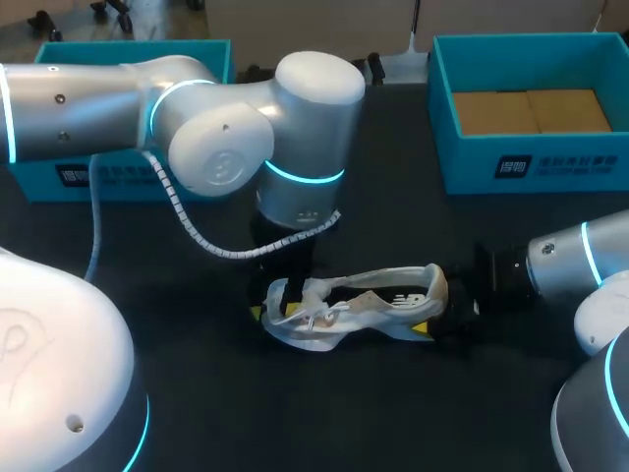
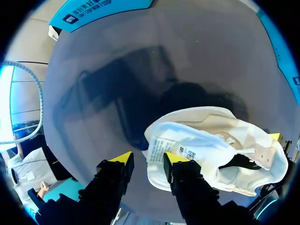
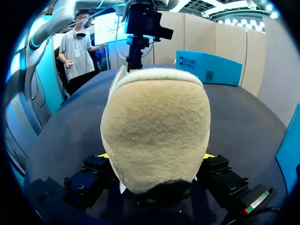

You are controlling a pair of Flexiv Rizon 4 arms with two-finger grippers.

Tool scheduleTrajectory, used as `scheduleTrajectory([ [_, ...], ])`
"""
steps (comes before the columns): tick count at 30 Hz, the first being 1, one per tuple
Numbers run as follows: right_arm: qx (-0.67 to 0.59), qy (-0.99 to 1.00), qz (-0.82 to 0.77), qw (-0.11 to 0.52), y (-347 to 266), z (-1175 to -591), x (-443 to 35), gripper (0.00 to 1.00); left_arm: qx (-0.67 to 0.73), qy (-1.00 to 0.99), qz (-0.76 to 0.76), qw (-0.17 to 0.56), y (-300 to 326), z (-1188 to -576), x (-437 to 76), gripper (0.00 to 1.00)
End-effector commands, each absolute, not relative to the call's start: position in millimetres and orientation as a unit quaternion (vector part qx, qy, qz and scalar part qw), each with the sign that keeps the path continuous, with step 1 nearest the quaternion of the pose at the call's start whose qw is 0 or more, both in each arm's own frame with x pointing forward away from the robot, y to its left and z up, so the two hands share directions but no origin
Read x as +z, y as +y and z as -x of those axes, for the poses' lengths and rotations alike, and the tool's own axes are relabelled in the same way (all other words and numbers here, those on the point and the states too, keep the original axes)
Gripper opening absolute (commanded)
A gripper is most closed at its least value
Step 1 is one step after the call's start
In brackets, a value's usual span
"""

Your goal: Take the shoe out of the shoebox, open the shoe tongue, remove and reinsert the insole, then place the shoe into the shoebox

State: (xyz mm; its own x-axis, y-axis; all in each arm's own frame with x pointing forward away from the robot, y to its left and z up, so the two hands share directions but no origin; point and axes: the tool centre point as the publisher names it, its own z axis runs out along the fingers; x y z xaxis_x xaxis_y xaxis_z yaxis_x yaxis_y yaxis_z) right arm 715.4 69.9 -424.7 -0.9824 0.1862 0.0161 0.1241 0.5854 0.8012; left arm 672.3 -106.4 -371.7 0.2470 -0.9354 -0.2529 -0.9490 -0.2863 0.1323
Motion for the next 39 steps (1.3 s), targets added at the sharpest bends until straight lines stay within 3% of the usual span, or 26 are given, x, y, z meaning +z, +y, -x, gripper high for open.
scheduleTrajectory([
  [1, 0.444, 0.891, -0.088, 0.035, 70.3, -715.9, -426.6, 0.0, 0.126, 0.555, 0.822, 0.029, -104.8, -668.4, -365.2, 0.44],
  [5, 0.444, 0.891, -0.088, 0.035, 70.3, -715.9, -426.6, 0.0, 0.111, 0.574, 0.811, 0.023, -109.1, -669.4, -353.4, 0.49],
  [7, 0.444, 0.891, -0.088, 0.035, 70.3, -715.9, -426.6, 0.0, 0.102, 0.595, 0.797, 0.017, -112.4, -669.2, -346.5, 0.6],
  [10, 0.444, 0.891, -0.088, 0.035, 70.3, -715.9, -426.6, 0.0, 0.087, 0.624, 0.776, 0.016, -117.5, -669.0, -334.2, 0.91],
  [12, 0.444, 0.891, -0.088, 0.035, 70.3, -715.9, -426.6, 0.0, 0.078, 0.641, 0.763, 0.019, -120.3, -669.5, -327.2, 1.0],
  [25, 0.444, 0.891, -0.088, 0.035, 70.3, -715.9, -426.6, 0.0, 0.028, 0.741, 0.671, 0.022, -148.3, -685.5, -283.8, 1.0],
  [39, 0.444, 0.891, -0.088, 0.035, 70.3, -715.9, -426.6, 0.0, 0.016, 0.932, 0.361, 0.037, -186.5, -681.7, -274.6, 1.0],
])
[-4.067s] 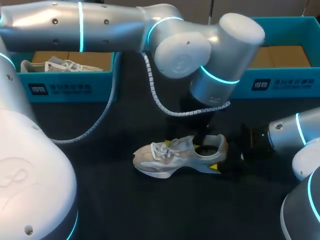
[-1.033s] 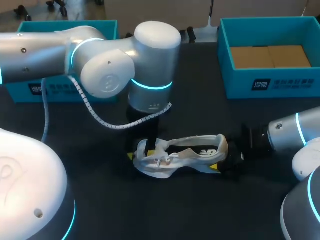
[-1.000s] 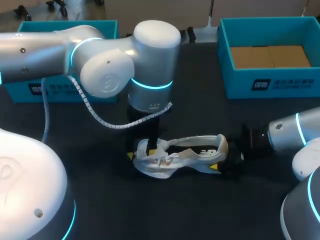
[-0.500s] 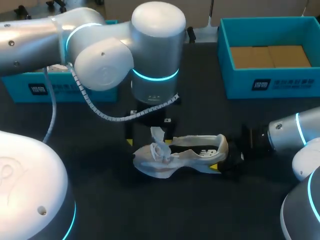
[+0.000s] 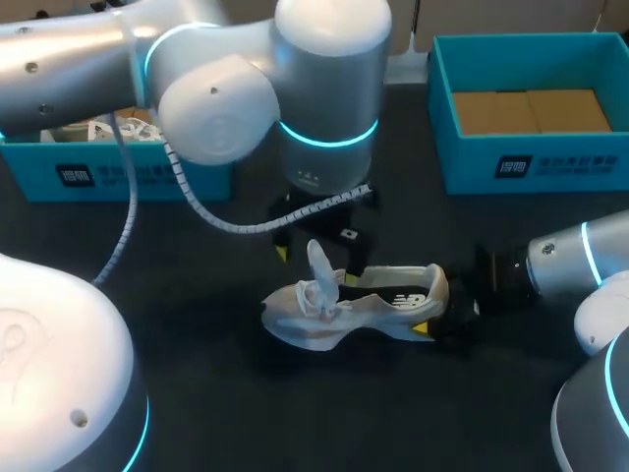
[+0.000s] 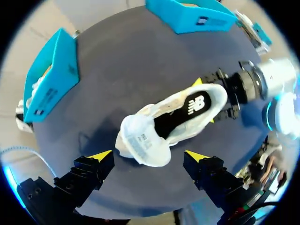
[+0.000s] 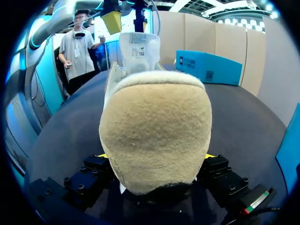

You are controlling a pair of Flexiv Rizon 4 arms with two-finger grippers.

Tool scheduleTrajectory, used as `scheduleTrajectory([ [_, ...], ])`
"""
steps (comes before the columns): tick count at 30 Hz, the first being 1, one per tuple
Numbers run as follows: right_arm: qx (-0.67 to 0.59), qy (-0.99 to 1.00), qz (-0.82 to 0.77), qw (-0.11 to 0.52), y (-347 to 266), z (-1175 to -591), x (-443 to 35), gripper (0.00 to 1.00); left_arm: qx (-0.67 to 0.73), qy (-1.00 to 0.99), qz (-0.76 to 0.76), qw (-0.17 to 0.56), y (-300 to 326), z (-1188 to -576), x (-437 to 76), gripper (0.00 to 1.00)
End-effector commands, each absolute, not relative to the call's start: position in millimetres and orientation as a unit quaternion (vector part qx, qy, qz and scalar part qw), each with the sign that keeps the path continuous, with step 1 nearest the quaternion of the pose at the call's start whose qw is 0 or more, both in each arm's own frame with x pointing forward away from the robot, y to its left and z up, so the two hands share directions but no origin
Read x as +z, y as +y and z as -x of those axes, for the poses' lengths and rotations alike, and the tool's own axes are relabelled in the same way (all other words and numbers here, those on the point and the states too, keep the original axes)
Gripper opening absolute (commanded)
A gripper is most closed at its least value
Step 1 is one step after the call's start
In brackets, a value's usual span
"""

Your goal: Take the shoe out of the shoebox, open the shoe tongue, remove and reinsert the insole, then place the shoe into the shoebox

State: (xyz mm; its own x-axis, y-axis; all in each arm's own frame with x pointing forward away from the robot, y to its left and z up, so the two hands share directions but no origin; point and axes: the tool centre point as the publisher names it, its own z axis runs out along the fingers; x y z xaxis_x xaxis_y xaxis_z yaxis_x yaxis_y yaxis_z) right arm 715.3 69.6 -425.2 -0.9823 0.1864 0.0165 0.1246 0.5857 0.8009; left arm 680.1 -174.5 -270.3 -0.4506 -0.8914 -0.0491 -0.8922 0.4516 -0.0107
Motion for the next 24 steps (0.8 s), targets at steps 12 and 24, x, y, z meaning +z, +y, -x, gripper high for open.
scheduleTrajectory([
  [12, 0.444, 0.891, -0.088, 0.035, 70.3, -715.9, -426.6, 0.0, 0.006, 0.973, 0.228, 0.023, -199.7, -677.3, -270.3, 0.0],
  [24, 0.444, 0.891, -0.088, 0.035, 70.3, -715.9, -426.6, 0.0, -0.044, 0.982, 0.183, -0.003, -214.7, -677.7, -255.2, 0.0],
])
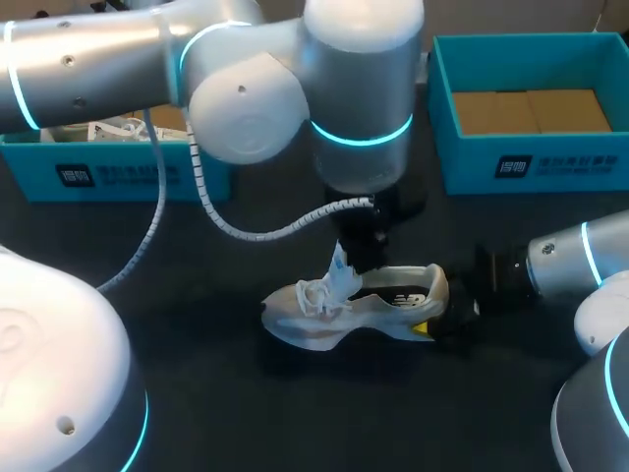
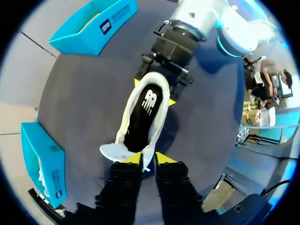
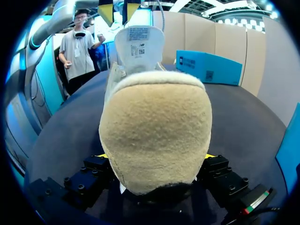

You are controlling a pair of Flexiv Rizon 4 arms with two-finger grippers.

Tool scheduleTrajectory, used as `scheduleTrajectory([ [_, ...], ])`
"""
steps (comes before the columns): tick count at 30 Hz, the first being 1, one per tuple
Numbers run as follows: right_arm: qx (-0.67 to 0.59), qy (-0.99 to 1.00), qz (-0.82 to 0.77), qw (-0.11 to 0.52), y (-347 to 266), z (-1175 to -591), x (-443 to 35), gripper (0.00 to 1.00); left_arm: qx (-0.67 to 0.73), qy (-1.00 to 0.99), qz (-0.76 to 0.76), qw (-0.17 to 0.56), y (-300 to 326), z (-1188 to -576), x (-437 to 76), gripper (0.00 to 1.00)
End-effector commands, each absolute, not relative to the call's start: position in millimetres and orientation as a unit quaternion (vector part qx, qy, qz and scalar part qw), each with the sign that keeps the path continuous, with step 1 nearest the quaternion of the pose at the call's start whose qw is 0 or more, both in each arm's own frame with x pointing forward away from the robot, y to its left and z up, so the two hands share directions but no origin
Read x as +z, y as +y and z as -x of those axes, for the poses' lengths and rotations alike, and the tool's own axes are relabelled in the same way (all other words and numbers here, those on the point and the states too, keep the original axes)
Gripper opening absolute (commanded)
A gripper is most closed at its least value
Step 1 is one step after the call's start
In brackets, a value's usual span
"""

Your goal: Take the shoe out of the shoebox, open the shoe tongue, remove and reinsert the insole, then place the shoe into the shoebox

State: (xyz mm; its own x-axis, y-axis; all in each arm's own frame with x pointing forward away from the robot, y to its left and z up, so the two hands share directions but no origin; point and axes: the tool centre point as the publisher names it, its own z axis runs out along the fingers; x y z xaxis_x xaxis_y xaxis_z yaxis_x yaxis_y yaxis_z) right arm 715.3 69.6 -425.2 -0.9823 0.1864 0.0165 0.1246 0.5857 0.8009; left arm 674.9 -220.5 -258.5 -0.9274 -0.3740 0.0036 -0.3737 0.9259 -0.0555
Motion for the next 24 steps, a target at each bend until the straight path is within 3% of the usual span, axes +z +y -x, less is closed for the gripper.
scheduleTrajectory([
  [1, 0.444, 0.891, -0.088, 0.035, 70.3, -715.9, -426.6, 0.0, -0.048, 0.982, 0.18, -0.006, -217.0, -678.3, -253.6, 0.0],
  [24, 0.444, 0.891, -0.088, 0.035, 70.3, -715.9, -426.6, 0.0, -0.065, 0.99, 0.121, 0.007, -275.8, -701.1, -230.4, 0.0],
])
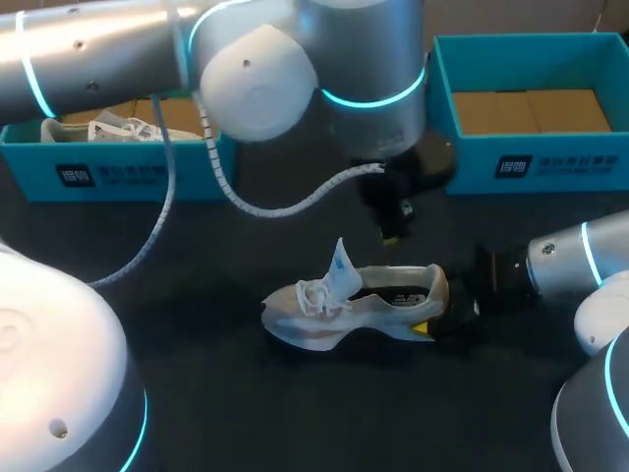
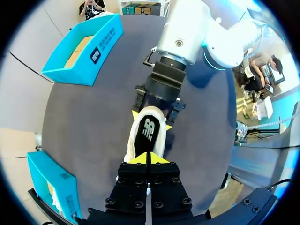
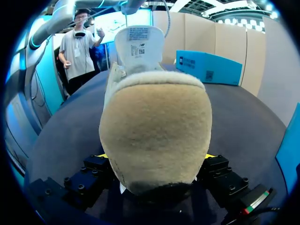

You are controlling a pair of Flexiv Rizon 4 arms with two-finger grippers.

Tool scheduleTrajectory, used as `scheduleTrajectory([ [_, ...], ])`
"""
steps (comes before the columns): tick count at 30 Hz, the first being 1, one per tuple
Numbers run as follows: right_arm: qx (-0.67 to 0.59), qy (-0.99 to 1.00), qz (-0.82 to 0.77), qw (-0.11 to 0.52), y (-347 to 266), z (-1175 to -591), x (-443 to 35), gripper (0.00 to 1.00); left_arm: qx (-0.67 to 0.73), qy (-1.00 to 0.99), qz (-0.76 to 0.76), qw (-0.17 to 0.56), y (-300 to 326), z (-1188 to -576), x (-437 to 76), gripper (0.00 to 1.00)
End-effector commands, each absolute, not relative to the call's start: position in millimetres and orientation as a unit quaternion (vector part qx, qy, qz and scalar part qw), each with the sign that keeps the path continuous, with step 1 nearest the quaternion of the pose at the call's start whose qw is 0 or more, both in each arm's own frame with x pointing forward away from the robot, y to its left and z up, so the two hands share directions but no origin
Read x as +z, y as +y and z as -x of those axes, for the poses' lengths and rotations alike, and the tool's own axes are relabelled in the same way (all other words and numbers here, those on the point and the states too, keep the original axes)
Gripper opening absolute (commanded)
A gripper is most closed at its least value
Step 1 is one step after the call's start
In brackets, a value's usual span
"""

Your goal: Take the shoe out of the shoebox, open the shoe tongue, remove and reinsert the insole, then place the shoe into the shoebox

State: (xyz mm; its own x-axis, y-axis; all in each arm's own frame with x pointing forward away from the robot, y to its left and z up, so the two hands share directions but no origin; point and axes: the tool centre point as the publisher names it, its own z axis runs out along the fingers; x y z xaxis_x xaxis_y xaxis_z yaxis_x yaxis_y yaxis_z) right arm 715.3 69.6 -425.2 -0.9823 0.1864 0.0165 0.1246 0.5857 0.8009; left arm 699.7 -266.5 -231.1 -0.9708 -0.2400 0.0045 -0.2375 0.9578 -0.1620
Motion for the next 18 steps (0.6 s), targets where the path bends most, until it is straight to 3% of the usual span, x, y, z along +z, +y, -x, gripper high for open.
scheduleTrajectory([
  [1, 0.444, 0.891, -0.088, 0.035, 70.3, -715.9, -426.6, 0.0, -0.065, 0.99, 0.121, 0.007, -275.8, -701.1, -230.4, 0.0],
  [12, 0.444, 0.891, -0.088, 0.035, 70.3, -715.9, -426.6, 0.0, -0.065, 0.99, 0.121, 0.007, -275.8, -701.1, -230.4, 0.0],
  [18, 0.444, 0.891, -0.088, 0.035, 70.3, -715.9, -426.6, 0.0, -0.017, 0.999, 0.052, -0.006, -279.9, -704.7, -270.5, 0.0],
])
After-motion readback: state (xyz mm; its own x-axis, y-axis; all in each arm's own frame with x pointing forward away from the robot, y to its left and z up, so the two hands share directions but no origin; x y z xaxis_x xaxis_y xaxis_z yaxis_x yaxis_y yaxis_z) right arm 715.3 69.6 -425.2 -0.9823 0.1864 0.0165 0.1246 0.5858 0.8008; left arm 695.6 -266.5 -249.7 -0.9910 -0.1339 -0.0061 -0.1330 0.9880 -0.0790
